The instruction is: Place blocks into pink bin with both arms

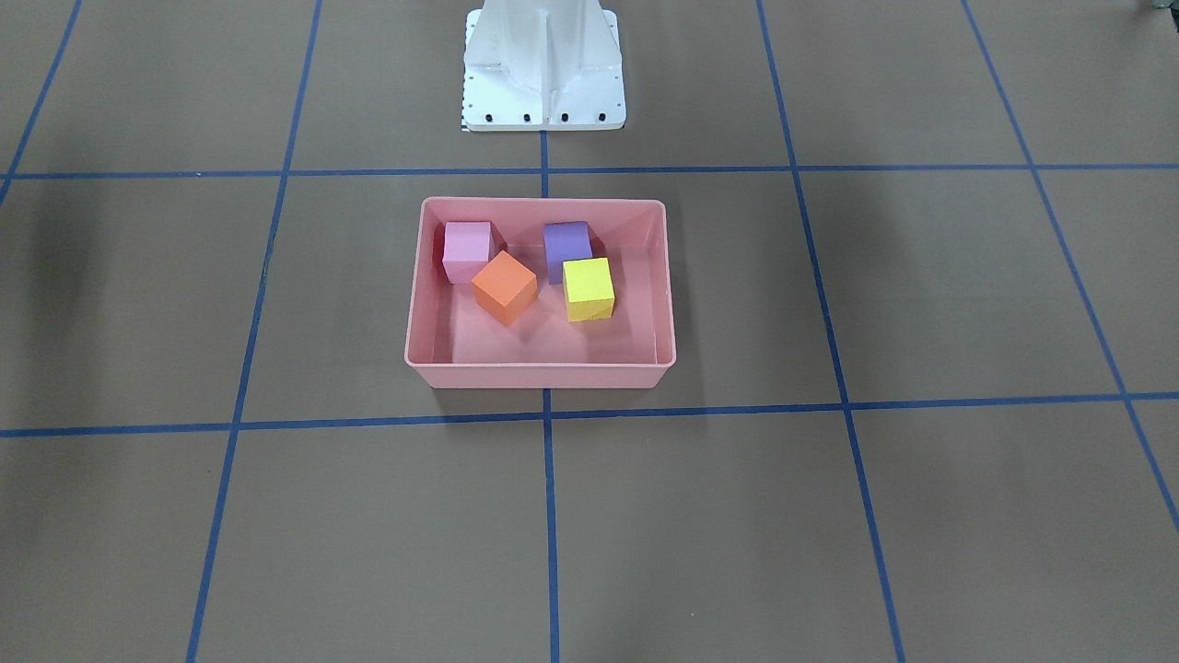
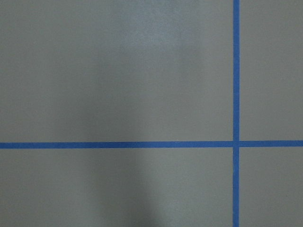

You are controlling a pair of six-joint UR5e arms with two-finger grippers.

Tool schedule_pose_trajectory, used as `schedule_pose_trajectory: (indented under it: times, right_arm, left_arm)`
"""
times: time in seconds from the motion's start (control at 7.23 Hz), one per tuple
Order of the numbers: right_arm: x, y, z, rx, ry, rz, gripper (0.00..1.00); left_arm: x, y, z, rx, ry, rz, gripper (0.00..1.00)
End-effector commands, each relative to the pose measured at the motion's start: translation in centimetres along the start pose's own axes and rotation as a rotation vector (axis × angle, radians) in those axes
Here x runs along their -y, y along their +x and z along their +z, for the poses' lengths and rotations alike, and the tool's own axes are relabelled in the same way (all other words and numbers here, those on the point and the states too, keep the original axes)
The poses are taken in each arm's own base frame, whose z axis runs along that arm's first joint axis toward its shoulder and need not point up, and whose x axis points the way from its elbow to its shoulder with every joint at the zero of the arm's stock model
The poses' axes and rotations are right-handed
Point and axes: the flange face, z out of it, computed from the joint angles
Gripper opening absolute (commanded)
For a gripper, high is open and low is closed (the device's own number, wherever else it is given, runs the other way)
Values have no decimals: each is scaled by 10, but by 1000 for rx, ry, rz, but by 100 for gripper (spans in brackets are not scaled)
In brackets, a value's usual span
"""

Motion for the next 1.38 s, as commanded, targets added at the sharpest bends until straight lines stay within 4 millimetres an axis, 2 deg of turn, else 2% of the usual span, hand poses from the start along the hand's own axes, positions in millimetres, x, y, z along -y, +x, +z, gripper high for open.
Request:
schedule_pose_trajectory:
  times: [0.0, 0.14, 0.28, 0.42, 0.69, 0.83, 1.11, 1.25]
  right_arm:
    - [2, 0, 0, -4, 3, 7, 100]
    - [-2, 7, 7, -5, -9, 18, 100]
    - [1, 4, 5, -4, -5, 16, 100]
    - [-1, 6, 6, -4, -6, 15, 100]
    - [-5, 10, 9, -2, -16, 18, 100]
    - [-14, 18, 16, -8, -27, 27, 100]
    - [-19, 23, 19, -11, -33, 40, 100]
    - [-19, 23, 19, -11, -34, 40, 100]
  left_arm:
    - [-25, -20, 2, -28, -1, -47, 100]
    - [-33, -24, 5, -28, -2, -48, 100]
    - [-34, -19, -1, -8, 18, -32, 100]
    - [-47, -24, 6, -15, 6, -42, 100]
    - [-46, -16, -4, -7, 19, -37, 100]
    - [-45, -14, -4, -7, 19, -35, 100]
    - [-46, -14, -3, -9, 17, -35, 100]
    - [-52, -16, 0, -12, 14, -38, 100]
